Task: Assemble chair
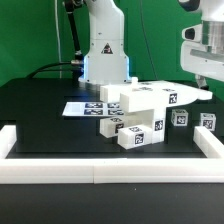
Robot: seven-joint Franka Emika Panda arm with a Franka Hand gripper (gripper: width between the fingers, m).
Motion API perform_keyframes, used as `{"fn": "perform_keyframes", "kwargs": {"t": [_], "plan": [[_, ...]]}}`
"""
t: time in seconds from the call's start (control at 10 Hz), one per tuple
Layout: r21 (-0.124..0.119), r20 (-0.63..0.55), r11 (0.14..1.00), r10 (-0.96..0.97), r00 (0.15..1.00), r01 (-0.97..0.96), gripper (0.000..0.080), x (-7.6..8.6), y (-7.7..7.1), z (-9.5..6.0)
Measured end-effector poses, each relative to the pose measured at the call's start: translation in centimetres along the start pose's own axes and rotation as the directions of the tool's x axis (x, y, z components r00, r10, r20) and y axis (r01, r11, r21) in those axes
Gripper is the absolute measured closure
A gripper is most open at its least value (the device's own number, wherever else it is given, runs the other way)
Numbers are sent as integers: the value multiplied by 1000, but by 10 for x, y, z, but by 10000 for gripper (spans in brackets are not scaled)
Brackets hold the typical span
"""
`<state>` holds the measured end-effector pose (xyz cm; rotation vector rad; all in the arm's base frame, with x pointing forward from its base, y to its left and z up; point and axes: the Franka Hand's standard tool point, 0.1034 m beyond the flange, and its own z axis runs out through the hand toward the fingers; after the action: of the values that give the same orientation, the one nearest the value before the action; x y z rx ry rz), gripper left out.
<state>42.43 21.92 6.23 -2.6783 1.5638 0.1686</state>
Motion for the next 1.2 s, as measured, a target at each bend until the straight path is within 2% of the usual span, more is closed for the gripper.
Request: {"fn": "perform_keyframes", "kwargs": {"t": [0.2,0.5,0.9,1.2], "plan": [[0,-3,999,-34,999,34,151,9,0,-2],[9,-15,996,-90,996,91,151,31,1,-7],[7,-25,993,-120,993,120,151,47,3,-8],[12,-39,987,-158,987,158,151,68,2,-14]]}}
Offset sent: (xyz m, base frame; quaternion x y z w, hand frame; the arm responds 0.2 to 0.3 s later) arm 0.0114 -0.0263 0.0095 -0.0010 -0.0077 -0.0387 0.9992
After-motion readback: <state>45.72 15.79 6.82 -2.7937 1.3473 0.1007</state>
